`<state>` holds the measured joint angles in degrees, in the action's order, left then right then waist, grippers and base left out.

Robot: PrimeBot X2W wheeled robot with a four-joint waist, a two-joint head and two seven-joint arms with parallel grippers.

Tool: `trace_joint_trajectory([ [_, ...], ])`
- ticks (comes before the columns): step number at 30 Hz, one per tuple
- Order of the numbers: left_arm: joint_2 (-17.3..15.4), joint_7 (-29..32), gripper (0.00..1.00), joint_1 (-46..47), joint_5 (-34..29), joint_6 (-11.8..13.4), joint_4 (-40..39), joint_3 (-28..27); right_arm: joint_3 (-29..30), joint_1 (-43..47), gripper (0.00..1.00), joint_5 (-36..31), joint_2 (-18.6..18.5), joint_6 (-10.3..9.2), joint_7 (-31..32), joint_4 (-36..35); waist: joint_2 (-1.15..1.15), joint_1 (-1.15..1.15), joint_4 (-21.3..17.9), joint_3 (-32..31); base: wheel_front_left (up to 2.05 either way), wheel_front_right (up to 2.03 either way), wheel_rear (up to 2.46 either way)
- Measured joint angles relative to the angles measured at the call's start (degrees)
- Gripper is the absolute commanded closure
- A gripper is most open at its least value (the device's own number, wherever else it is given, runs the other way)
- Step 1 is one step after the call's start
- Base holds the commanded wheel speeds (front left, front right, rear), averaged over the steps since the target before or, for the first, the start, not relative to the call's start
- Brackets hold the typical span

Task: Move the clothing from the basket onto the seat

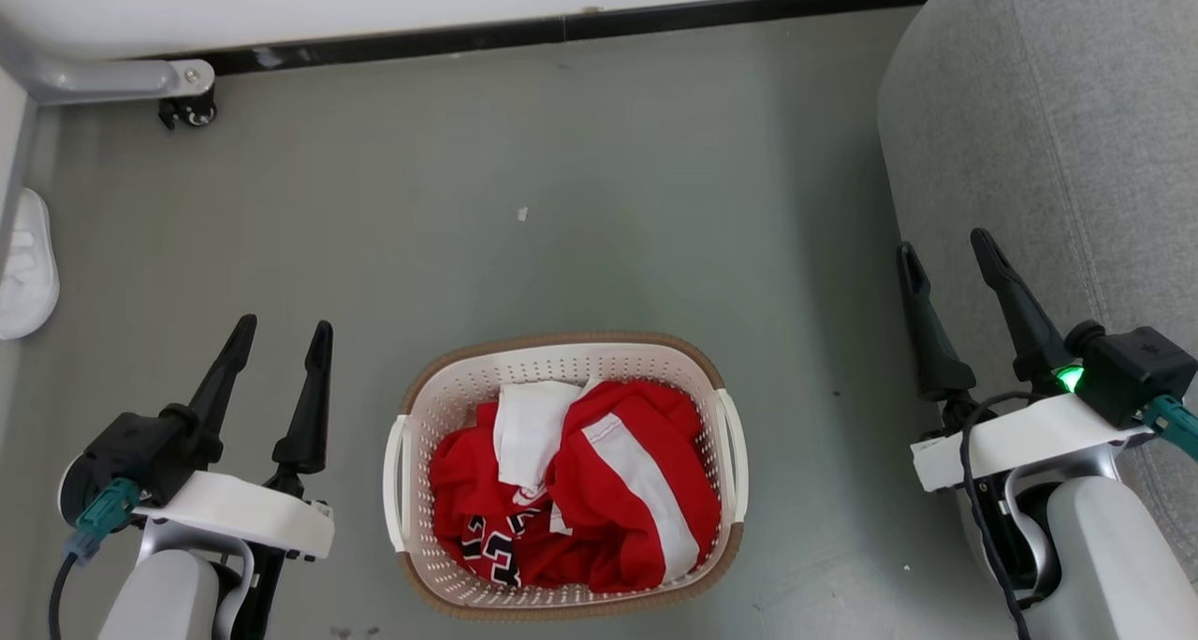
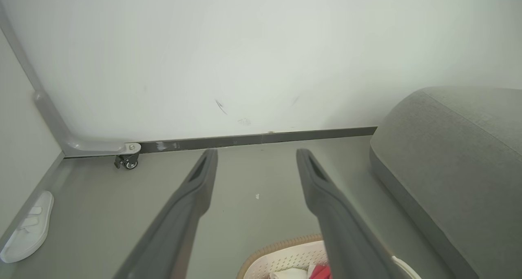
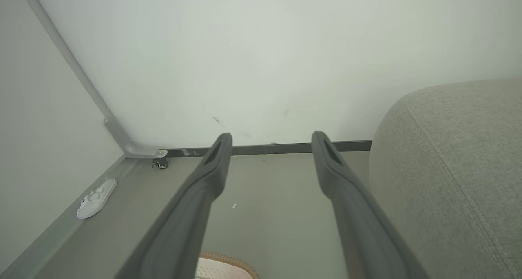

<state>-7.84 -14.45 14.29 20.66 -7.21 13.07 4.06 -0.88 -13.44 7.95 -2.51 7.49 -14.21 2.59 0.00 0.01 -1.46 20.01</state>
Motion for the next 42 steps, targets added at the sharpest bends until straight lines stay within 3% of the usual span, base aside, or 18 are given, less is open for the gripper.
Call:
trace_joint_trajectory([
  [16, -0.3, 0.0, 0.0, 2.5, 1.6, 0.0, 2.0, 4.2, -0.2, -2.3, 0.0, 0.8, 0.0, 0.0, 0.0, -0.3, 0.0, 0.0, -1.5, 5.7, 0.0, 0.0, 0.0],
  [29, -2.9, 0.0, 0.0, 6.5, 2.0, 0.0, 3.3, 6.8, -1.6, -4.7, 0.0, 2.1, 0.0, 0.0, -0.3, -0.7, 0.0, 0.0, -2.8, 11.0, 0.0, 0.0, 0.0],
  [42, -5.2, 0.0, 0.0, 9.7, 2.0, 0.0, 7.4, 15.2, -3.0, -8.3, 0.0, 3.2, -0.1, 0.0, -0.4, -1.8, 0.0, 0.0, -4.1, 16.3, 0.0, 0.0, 0.0],
])
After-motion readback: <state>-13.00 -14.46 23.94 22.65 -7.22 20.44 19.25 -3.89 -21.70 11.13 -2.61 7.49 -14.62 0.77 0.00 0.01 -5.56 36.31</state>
